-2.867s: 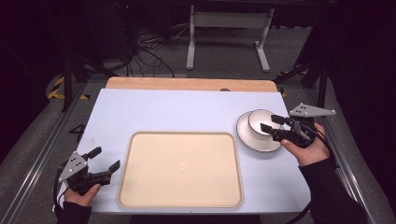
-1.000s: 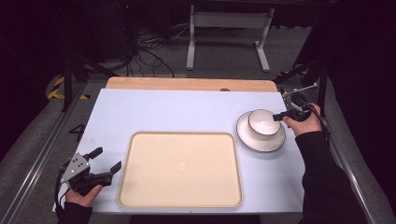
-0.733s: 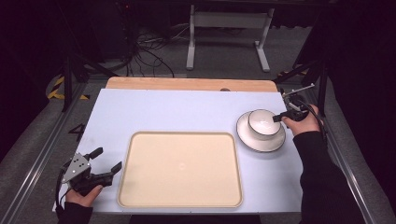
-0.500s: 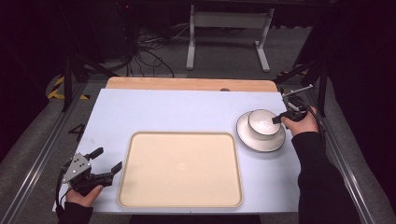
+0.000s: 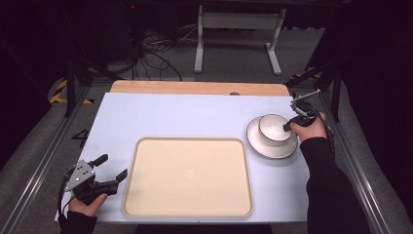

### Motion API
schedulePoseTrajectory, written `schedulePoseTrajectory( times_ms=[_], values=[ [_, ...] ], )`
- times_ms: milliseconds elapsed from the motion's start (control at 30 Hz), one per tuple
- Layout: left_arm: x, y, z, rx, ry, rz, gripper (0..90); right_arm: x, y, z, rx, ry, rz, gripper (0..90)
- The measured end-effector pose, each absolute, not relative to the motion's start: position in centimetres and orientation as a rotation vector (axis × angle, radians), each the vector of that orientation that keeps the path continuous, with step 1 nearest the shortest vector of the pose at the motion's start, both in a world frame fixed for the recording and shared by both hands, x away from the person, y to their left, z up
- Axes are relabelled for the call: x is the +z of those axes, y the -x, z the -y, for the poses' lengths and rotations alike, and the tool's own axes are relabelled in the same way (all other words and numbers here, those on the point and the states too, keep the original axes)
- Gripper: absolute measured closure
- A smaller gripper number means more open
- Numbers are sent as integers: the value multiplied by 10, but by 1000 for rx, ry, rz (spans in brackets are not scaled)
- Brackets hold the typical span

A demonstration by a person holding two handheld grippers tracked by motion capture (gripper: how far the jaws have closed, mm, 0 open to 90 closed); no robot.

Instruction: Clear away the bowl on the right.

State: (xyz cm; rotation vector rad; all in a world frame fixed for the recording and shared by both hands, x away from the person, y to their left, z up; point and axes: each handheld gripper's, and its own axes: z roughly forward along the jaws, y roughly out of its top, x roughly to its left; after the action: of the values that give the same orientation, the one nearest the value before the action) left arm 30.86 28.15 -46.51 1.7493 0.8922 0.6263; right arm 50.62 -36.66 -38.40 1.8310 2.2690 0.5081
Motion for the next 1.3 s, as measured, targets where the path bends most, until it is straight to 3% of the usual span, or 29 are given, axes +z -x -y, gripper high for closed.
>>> schedulePoseTrajectory(
  times_ms=[600,1300],
  values=[
    [-465,-309,-282,627,-1750,-893,121,-373,-502,365,551,-1854,-2226,835],
    [-463,-308,-282,626,-1741,-887,120,-327,-483,359,611,-1771,-2239,830]
  ],
)
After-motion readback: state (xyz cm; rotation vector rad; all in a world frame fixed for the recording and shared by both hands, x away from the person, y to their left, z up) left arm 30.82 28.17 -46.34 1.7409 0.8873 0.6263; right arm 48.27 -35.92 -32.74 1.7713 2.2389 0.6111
